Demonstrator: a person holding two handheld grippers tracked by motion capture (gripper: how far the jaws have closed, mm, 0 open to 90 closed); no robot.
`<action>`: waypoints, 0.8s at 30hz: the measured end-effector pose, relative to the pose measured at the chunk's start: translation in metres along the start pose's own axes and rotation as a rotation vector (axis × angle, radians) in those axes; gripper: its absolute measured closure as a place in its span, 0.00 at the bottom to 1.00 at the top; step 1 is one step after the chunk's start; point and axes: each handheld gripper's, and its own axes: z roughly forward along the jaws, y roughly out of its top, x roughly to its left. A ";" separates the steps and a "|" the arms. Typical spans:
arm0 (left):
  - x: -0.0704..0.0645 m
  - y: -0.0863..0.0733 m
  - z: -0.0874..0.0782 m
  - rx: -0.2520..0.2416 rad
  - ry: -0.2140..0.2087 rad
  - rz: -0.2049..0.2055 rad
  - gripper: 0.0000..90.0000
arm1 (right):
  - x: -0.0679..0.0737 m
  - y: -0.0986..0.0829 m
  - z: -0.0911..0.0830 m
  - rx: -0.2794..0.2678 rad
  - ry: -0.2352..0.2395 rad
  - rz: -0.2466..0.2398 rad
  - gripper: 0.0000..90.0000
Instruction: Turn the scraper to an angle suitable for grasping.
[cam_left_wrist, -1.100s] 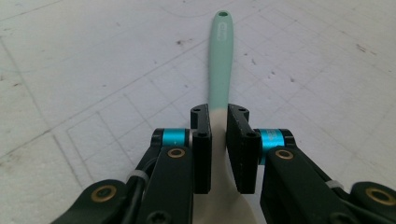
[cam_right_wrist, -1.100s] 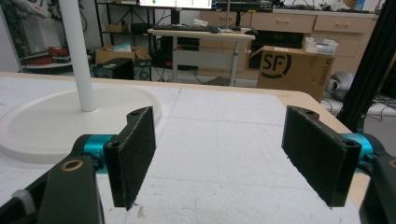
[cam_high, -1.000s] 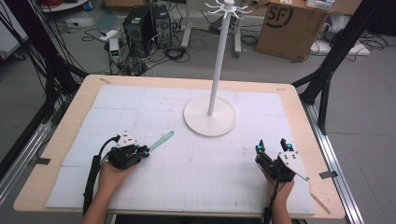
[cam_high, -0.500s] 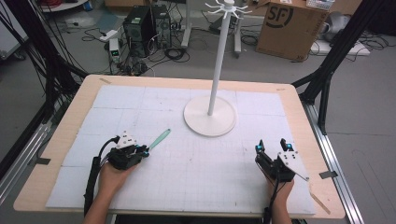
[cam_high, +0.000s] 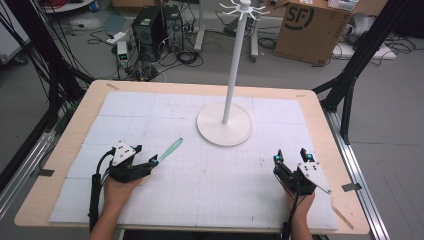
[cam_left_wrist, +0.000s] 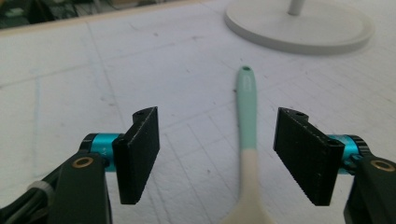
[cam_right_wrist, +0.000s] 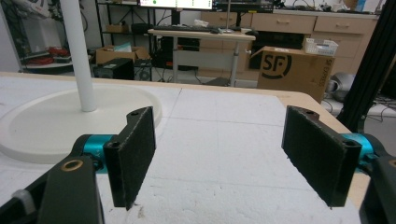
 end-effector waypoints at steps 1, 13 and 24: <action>0.000 0.000 -0.001 -0.009 0.012 -0.002 0.33 | 0.000 0.000 0.000 -0.002 0.000 0.004 0.28; 0.015 -0.005 -0.024 -0.230 0.225 -0.069 0.32 | -0.001 0.000 0.000 -0.005 -0.007 0.003 0.28; 0.024 -0.014 -0.038 -0.319 0.293 -0.101 0.30 | -0.003 0.000 -0.003 -0.024 -0.029 0.026 0.27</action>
